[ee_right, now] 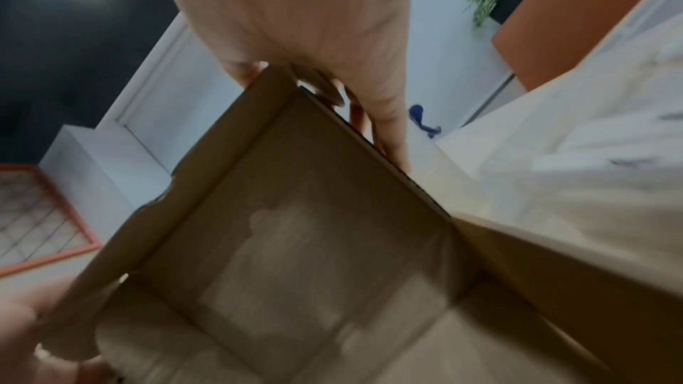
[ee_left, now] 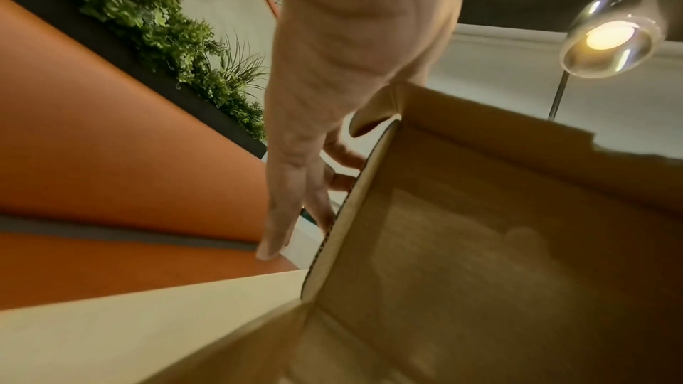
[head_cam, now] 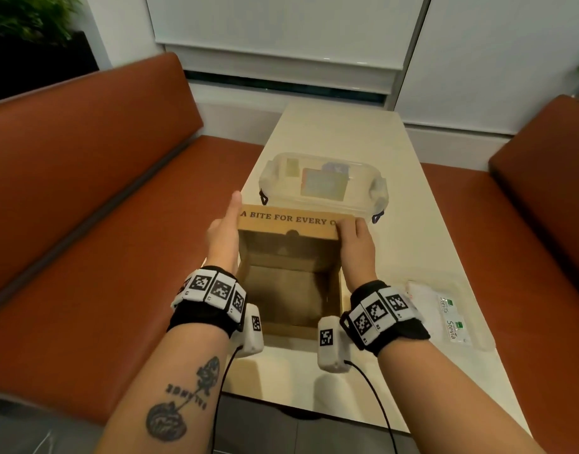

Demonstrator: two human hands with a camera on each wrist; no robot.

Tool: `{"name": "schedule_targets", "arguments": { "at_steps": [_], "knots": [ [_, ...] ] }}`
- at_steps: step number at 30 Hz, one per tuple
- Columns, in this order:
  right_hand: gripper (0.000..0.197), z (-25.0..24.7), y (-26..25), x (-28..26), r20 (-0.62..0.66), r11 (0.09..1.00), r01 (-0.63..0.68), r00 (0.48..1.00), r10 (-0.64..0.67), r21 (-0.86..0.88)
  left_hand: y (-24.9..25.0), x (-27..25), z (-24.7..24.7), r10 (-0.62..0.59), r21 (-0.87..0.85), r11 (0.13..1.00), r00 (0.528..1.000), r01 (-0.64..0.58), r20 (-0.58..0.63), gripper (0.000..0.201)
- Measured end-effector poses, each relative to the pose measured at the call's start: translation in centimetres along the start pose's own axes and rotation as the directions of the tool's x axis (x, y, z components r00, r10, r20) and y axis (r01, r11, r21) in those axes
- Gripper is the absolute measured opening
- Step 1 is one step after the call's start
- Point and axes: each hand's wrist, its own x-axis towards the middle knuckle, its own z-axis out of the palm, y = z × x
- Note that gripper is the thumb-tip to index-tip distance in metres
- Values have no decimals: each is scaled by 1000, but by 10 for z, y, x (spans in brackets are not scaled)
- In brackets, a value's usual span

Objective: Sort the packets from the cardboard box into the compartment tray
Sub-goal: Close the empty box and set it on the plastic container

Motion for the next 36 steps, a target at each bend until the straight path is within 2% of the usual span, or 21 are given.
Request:
{"name": "schedule_targets", "arguments": {
  "at_steps": [3,6,9,12,15,19,25,31,34,36],
  "knots": [
    [38,6,10,-21,-26,998,63,998,-64,-23,-17,6,-5,17,10,1000,993,-16,-120,35],
    [46,12,26,-44,-16,994,86,996,-87,-60,-31,6,-13,65,44,997,974,-57,-218,21],
    [51,17,44,-61,-22,998,47,999,-48,-40,-49,8,-20,51,79,996,967,-32,-249,20],
    [37,23,62,-69,-31,995,58,998,-61,-85,-66,11,-25,53,204,979,963,2,-263,26],
    [37,29,75,-71,-37,987,69,996,-76,-147,-78,13,-25,56,299,954,960,29,-273,37],
    [39,31,87,-69,-51,961,82,994,-99,-266,-82,15,-22,49,320,947,963,40,-265,27],
    [46,33,88,-66,14,966,-60,998,66,-250,-90,16,-17,20,339,939,976,56,-217,32],
    [56,31,82,-57,117,961,-238,960,255,-142,-96,21,-17,-8,368,928,991,57,-134,43],
    [59,28,82,-49,154,941,-336,929,337,-34,-97,20,-20,32,318,947,978,35,-204,36],
    [57,30,82,-49,174,955,-296,940,292,-3,-97,15,-21,61,226,974,943,16,-329,29]
  ]
}}
